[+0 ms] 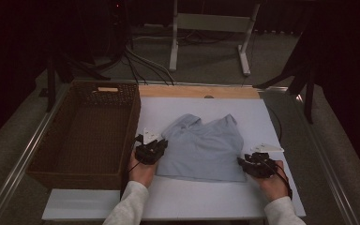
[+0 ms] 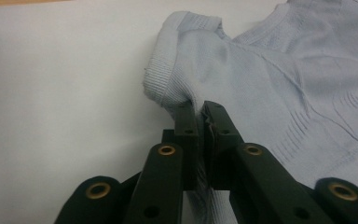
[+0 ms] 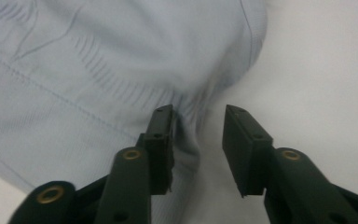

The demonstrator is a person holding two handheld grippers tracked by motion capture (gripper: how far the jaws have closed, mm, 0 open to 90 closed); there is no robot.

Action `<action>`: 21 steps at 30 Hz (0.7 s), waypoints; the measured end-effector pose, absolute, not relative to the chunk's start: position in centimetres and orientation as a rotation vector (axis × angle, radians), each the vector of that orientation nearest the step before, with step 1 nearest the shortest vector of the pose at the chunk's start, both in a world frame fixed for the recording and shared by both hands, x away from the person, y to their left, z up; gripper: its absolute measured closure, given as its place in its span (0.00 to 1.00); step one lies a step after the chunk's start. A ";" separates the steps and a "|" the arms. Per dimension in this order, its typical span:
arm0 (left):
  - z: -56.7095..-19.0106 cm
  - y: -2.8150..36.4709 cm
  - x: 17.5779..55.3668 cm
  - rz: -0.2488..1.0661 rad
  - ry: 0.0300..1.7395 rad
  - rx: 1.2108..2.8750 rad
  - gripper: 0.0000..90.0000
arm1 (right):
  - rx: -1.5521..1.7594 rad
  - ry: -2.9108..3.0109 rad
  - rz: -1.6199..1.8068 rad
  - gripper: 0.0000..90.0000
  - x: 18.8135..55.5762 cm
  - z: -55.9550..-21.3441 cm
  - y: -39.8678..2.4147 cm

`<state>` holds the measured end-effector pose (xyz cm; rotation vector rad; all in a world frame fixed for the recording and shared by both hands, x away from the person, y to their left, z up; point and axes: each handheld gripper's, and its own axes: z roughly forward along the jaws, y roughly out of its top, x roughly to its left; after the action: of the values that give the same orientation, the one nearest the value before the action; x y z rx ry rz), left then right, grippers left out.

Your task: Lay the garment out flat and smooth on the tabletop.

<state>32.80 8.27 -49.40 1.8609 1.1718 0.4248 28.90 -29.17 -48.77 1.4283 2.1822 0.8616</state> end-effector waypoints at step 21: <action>-48.7 8.6 30.8 0.371 1.113 1.839 0.55 | 1.484 2.265 0.850 0.95 28.6 -49.5 -29.7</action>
<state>30.78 8.55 -48.67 1.8394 1.1134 0.3712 28.62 -29.74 -49.55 1.4837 2.2651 0.8499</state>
